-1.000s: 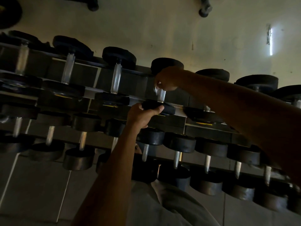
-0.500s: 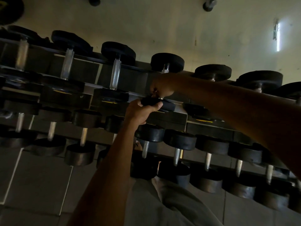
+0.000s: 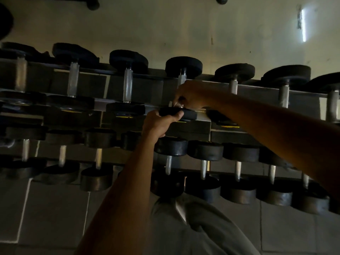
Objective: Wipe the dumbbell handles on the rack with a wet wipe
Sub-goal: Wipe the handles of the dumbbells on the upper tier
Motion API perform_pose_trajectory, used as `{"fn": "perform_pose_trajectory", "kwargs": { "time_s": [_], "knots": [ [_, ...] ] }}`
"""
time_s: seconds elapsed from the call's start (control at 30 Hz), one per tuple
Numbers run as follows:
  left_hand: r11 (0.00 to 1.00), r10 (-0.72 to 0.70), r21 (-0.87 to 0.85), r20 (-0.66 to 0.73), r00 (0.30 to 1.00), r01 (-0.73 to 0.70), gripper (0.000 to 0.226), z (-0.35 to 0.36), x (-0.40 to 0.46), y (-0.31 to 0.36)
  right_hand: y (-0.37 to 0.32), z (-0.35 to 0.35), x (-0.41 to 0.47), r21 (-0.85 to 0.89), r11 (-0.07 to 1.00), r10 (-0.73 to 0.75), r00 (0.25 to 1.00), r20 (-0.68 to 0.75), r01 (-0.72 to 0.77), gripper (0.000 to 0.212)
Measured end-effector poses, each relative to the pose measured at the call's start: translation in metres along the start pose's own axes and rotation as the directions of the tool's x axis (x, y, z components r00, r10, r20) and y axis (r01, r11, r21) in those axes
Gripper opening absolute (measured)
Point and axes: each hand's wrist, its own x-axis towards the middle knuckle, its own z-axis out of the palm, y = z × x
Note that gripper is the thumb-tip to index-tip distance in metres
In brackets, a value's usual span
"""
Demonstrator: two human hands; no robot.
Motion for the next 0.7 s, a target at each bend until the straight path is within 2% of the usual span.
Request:
{"fn": "perform_pose_trajectory", "kwargs": {
  "time_s": [0.13,0.27,0.33,0.4,0.47,0.53,0.57,0.6,0.63,0.7],
  "knots": [
    [1.0,0.012,0.003,0.008,1.0,-0.012,0.084,-0.002,-0.001,-0.001,0.01,0.006,-0.021,0.198,0.958,0.209,0.978,0.003,-0.205,0.025],
    [0.997,0.019,0.071,0.031,0.999,-0.021,0.085,-0.005,-0.004,0.005,0.004,0.015,-0.05,0.526,0.799,0.392,0.916,-0.087,-0.292,0.019],
    [0.992,0.034,0.118,0.01,0.999,-0.035,0.087,-0.006,-0.009,0.009,-0.002,0.021,-0.069,0.753,0.594,0.528,0.844,-0.098,-0.284,0.015],
    [0.963,0.113,0.253,-0.08,0.99,-0.09,0.095,-0.002,-0.016,0.011,-0.003,0.03,-0.089,0.922,0.329,0.619,0.784,-0.048,-0.203,0.017],
    [0.896,0.262,0.417,-0.214,0.941,-0.155,0.095,0.007,-0.033,0.015,0.0,0.036,-0.112,0.99,0.058,0.673,0.737,0.056,-0.129,0.022],
    [0.851,0.411,0.467,-0.307,0.858,-0.241,0.075,0.022,-0.052,0.02,0.007,0.039,-0.134,0.988,-0.141,0.696,0.703,0.145,-0.064,0.026],
    [0.837,0.457,0.467,-0.31,0.833,-0.286,0.065,0.031,-0.062,0.023,0.011,0.042,-0.146,0.982,-0.185,0.703,0.693,0.159,-0.037,0.026],
    [0.825,0.487,0.463,-0.294,0.823,-0.323,0.057,0.041,-0.072,0.025,0.014,0.043,-0.159,0.983,-0.18,0.712,0.686,0.146,-0.023,0.026],
    [0.814,0.515,0.45,-0.264,0.816,-0.368,0.051,0.052,-0.079,0.026,0.018,0.046,-0.171,0.991,-0.13,0.72,0.685,0.112,-0.025,0.026],
    [0.804,0.536,0.416,-0.197,0.821,-0.424,0.042,0.075,-0.092,0.027,0.029,0.05,-0.195,0.997,0.048,0.736,0.677,0.006,-0.062,0.026]
  ]
}}
